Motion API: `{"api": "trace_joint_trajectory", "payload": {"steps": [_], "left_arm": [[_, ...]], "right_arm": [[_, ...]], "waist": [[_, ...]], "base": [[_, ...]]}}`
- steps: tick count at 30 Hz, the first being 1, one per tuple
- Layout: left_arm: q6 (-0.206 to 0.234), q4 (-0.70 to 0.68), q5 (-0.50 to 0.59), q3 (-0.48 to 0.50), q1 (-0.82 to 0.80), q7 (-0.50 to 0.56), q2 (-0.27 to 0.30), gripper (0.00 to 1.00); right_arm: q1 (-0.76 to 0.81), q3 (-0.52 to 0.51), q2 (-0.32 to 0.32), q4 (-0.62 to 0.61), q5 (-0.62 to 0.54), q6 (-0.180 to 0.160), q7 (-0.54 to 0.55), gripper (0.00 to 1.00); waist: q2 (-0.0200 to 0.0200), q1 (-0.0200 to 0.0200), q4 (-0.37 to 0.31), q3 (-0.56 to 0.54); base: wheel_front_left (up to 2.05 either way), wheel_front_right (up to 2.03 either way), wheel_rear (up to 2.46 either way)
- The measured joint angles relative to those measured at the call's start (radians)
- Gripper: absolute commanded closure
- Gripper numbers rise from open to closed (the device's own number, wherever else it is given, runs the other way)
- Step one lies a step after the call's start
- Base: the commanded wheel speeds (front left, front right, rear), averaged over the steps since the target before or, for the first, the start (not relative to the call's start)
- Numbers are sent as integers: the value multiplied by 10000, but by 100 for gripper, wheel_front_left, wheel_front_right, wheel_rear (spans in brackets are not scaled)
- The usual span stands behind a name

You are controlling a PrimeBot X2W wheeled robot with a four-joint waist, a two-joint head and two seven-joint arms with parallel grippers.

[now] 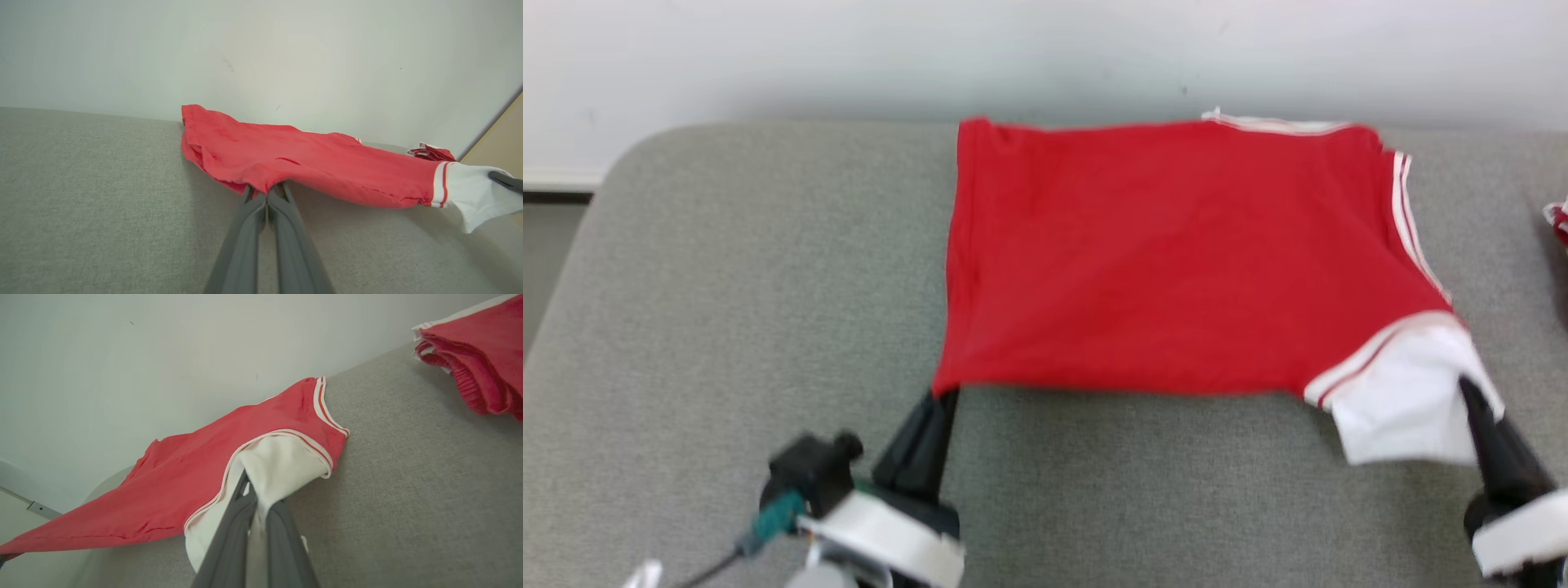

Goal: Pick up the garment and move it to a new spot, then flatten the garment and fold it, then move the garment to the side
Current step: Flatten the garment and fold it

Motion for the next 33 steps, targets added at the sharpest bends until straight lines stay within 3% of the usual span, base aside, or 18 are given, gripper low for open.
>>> {"api": "trace_joint_trajectory", "payload": {"steps": [12,19,26,33], "left_arm": [[123,-1204,1112,186,3592,0,-123,100],[102,-1321,1210,-169,4660,163,-25,100],[44,-1818,36,-349,4075,1499,176,100],[2,-1889,-1267,-458,2236,3300,734,100]], "right_arm": [[3669,-105,-489,-428,155,0,451,100],[5553,-128,-669,-1417,702,0,1043,100],[4537,-677,-767,-1850,915,0,2010,100],[2513,-1235,-602,-909,738,0,3952,100]], "waist": [[0,-1,314,-1109],[0,-2,520,-1375],[0,0,306,-1122],[0,1,295,-821]], "base": [[0,0,0],[0,0,0],[0,0,0],[0,0,0]]}}
